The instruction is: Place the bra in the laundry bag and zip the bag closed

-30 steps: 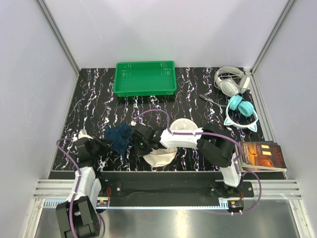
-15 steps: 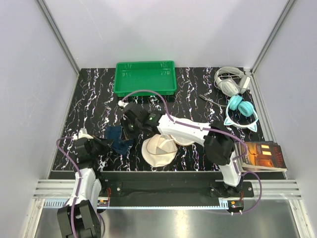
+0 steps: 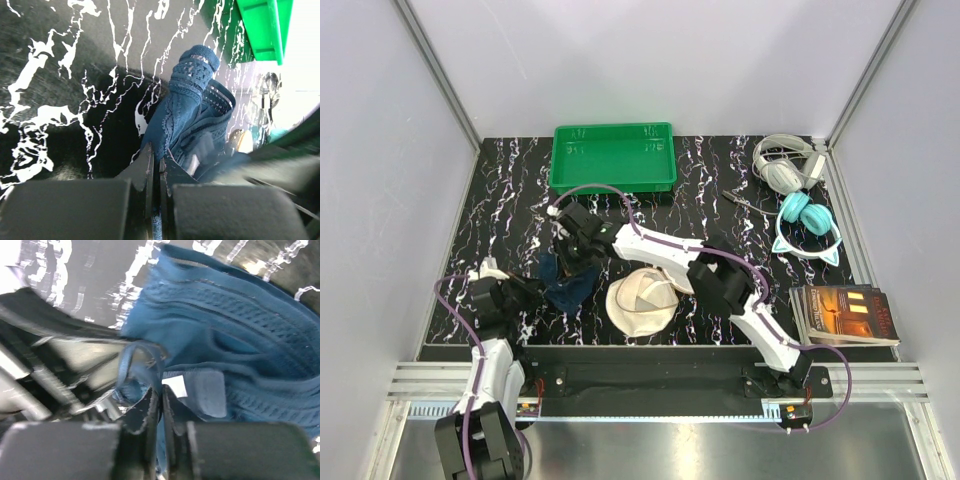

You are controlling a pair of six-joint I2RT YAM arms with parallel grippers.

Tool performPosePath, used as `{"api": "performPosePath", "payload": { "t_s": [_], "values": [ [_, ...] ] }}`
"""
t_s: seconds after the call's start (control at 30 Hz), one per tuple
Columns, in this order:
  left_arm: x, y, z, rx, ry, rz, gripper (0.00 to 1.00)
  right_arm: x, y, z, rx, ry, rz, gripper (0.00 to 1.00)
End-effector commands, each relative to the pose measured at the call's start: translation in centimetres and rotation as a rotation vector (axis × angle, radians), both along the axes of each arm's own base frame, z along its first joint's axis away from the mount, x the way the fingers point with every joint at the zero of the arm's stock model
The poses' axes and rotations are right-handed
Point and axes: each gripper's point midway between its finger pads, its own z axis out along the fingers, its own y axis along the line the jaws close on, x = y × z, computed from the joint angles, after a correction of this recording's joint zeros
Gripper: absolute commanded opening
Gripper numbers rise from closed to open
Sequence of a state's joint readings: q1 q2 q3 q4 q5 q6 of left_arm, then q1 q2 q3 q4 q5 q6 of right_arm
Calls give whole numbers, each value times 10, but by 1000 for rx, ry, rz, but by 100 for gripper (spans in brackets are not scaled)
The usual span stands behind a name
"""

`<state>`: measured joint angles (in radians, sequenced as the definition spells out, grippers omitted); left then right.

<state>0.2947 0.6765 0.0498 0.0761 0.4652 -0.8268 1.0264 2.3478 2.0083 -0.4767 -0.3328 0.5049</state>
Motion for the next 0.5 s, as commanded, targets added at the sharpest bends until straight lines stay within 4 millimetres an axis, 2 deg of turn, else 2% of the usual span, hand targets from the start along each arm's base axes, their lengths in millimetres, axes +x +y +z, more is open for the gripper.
{"api": "performPosePath", "payload": {
  "t_s": [0.0, 0.13, 0.17, 0.23, 0.47],
  "values": [
    [0, -7, 2, -39, -39, -27, 0, 6, -2, 8, -2, 5, 32, 18],
    [1, -10, 1, -64, -37, -32, 0, 7, -10, 18, -24, -14, 22, 34],
    [1, -11, 1, -71, -36, -34, 0, 6, -14, 25, -28, -23, 19, 42],
    [2, -11, 2, -74, -34, -35, 0, 9, -19, 32, -38, -37, 8, 47],
    [5, -11, 3, -88, -31, -34, 0, 9, -39, 59, -61, -58, -5, 78]
  ]
}}
